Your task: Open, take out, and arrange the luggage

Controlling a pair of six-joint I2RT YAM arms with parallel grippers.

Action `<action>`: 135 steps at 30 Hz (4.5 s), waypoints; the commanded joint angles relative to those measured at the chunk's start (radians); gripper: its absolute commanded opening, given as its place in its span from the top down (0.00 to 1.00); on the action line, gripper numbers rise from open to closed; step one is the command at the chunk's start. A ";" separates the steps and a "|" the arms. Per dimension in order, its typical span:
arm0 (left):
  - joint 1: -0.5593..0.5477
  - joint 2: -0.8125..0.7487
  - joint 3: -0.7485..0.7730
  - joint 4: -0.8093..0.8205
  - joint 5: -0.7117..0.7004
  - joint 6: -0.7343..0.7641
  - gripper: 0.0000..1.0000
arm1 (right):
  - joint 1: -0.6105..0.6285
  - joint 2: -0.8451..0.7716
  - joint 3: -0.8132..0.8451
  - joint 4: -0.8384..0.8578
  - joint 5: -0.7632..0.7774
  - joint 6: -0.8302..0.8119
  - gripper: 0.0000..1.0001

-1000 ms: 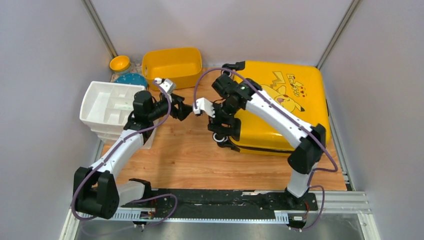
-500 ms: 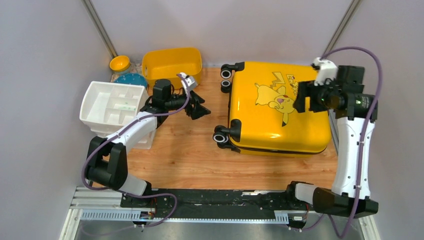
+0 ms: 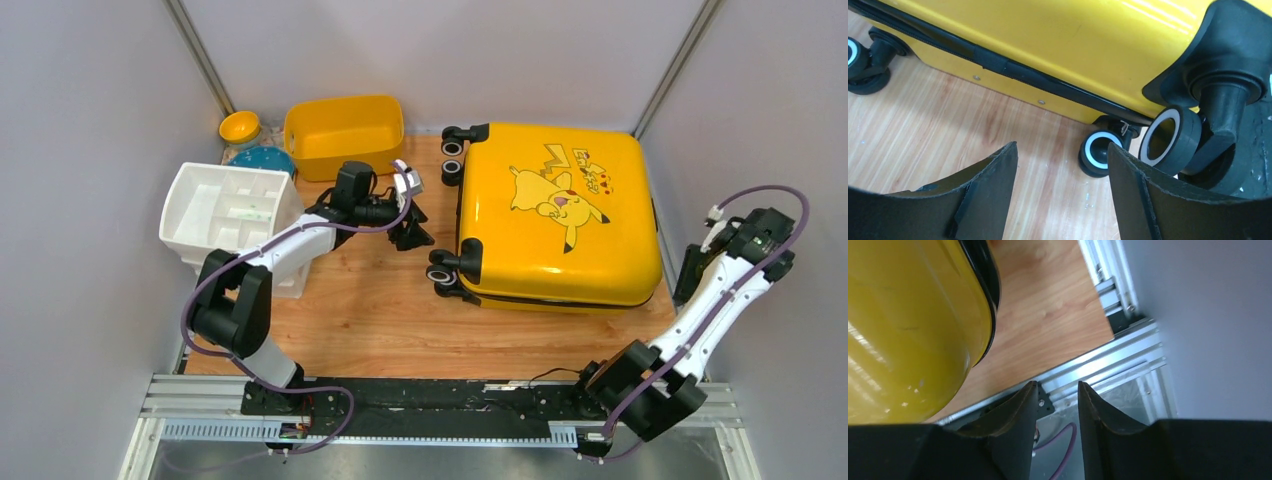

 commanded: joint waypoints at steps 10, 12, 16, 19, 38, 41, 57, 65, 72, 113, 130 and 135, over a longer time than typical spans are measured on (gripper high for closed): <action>-0.124 -0.058 -0.015 -0.082 0.059 0.267 0.30 | 0.220 0.268 -0.126 0.153 -0.219 0.021 0.65; -0.152 -0.073 -0.044 -0.084 0.067 0.285 0.30 | 0.266 0.320 -0.072 0.219 -0.245 0.052 0.65; -0.196 -0.088 -0.064 -0.088 0.065 0.265 0.33 | 0.336 0.441 0.066 0.293 -0.268 0.093 0.65; -0.227 -0.091 -0.070 -0.076 0.042 0.248 0.33 | 0.390 0.557 0.219 0.295 -0.322 0.107 0.64; -0.258 0.016 0.008 0.091 -0.144 -0.075 0.28 | 0.299 0.603 0.602 0.385 -0.403 0.353 0.49; -0.264 0.024 0.008 0.094 -0.144 -0.085 0.28 | 0.181 0.445 0.441 0.361 -0.420 0.318 0.45; -0.295 0.105 0.101 0.126 -0.139 -0.212 0.29 | 0.123 0.231 -0.426 0.681 -0.561 0.578 0.75; -0.307 0.097 0.104 0.079 -0.133 -0.183 0.29 | 0.313 0.369 -0.431 0.953 -0.627 0.771 0.77; -0.356 0.122 0.172 0.069 -0.114 -0.149 0.31 | 0.327 0.237 -0.327 0.915 -0.758 0.782 0.77; -0.161 -0.435 -0.442 0.301 -0.424 -0.559 0.16 | 1.117 0.014 -0.219 0.385 -0.158 1.066 0.16; -0.161 -0.453 -0.549 0.387 -0.481 -0.706 0.15 | 1.165 0.071 -0.304 0.557 -0.146 1.146 0.28; -0.161 -0.506 -0.673 0.543 -0.501 -0.697 0.15 | 1.163 0.039 -0.267 0.573 -0.153 1.031 0.83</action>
